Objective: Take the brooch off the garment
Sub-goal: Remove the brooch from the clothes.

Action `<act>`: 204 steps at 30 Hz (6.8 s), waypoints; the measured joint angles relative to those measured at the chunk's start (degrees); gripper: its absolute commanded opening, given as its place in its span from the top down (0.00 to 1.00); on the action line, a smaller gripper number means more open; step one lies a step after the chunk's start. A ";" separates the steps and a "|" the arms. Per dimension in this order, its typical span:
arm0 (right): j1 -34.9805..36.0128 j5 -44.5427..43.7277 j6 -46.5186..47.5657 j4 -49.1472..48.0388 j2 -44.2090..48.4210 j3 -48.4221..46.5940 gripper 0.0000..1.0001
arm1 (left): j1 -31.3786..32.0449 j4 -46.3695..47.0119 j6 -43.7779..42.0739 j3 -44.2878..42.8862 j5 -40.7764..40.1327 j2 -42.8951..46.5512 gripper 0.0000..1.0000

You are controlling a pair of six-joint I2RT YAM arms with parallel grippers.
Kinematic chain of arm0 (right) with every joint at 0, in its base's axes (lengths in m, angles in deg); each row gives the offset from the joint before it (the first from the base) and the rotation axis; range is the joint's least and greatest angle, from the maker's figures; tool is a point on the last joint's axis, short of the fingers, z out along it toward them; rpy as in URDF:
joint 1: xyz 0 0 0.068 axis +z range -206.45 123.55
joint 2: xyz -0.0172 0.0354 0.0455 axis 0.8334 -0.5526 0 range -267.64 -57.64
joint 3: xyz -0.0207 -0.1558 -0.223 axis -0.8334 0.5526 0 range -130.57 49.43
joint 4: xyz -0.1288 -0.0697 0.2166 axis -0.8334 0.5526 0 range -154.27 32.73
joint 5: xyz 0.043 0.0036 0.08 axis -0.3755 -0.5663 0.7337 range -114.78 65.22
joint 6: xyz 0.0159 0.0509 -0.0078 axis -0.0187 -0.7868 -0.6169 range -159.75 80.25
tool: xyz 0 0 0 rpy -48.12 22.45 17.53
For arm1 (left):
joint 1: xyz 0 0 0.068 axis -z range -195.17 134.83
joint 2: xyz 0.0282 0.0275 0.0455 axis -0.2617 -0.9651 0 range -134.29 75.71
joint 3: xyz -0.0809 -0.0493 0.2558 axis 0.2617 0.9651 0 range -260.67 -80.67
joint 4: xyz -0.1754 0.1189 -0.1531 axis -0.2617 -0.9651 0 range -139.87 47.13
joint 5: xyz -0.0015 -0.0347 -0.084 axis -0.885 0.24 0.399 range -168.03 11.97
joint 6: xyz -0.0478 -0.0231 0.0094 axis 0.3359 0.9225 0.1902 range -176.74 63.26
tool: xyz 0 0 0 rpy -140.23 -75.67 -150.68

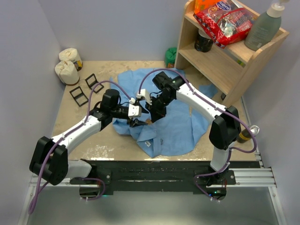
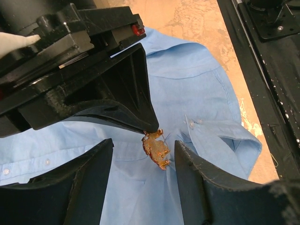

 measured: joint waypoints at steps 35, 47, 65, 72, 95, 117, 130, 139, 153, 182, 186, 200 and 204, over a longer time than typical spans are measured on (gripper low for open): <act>-0.13 -0.04 -0.31 -2.19 3.69 3.39 1.00 | 0.39 5.88 5.64 3.67 3.08 -0.28 0.46; -3.72 5.97 -0.09 -0.96 3.65 2.91 1.00 | 0.39 7.76 5.81 4.07 2.97 -0.22 0.46; -4.70 10.38 0.39 0.20 1.07 1.64 1.00 | 0.39 11.76 11.74 2.27 3.43 -1.16 0.48; -4.70 10.47 0.37 0.26 1.03 1.38 1.00 | 0.52 8.72 11.19 -0.22 3.13 -2.25 0.47; -5.84 13.29 0.37 0.26 0.87 0.35 1.00 | 0.83 9.14 11.87 0.52 2.54 -2.27 0.63; -6.10 13.27 0.31 0.20 0.87 0.35 1.00 | 0.85 10.12 12.33 0.81 1.44 -2.27 0.78; -6.12 13.22 0.31 0.52 0.63 -0.31 1.00 | 1.42 8.22 9.11 0.79 -0.46 -1.22 0.64; -6.10 13.31 0.13 0.83 -0.11 -0.66 1.00 | 1.53 3.08 5.42 0.11 -1.07 -0.98 0.57; -6.21 13.84 0.13 1.57 -0.11 -0.72 1.00 | 1.53 -2.21 3.63 -1.27 0.81 -0.90 0.50; -6.84 12.15 -1.42 0.63 -0.11 -0.68 1.00 | 5.03 -1.01 11.28 -3.72 -11.96 -1.27 0.87; -6.84 11.98 -1.46 0.61 -0.11 -0.61 1.00 | 5.16 -1.22 11.30 -3.80 -12.09 -1.27 0.83; -6.84 11.91 -2.08 0.44 -0.11 -0.46 1.00 | 5.16 -1.86 11.15 -3.85 -11.91 -1.18 0.71; -6.84 11.98 -2.34 0.24 -0.11 -0.39 1.00 | 5.18 -2.54 10.29 -3.91 -11.65 -0.98 0.61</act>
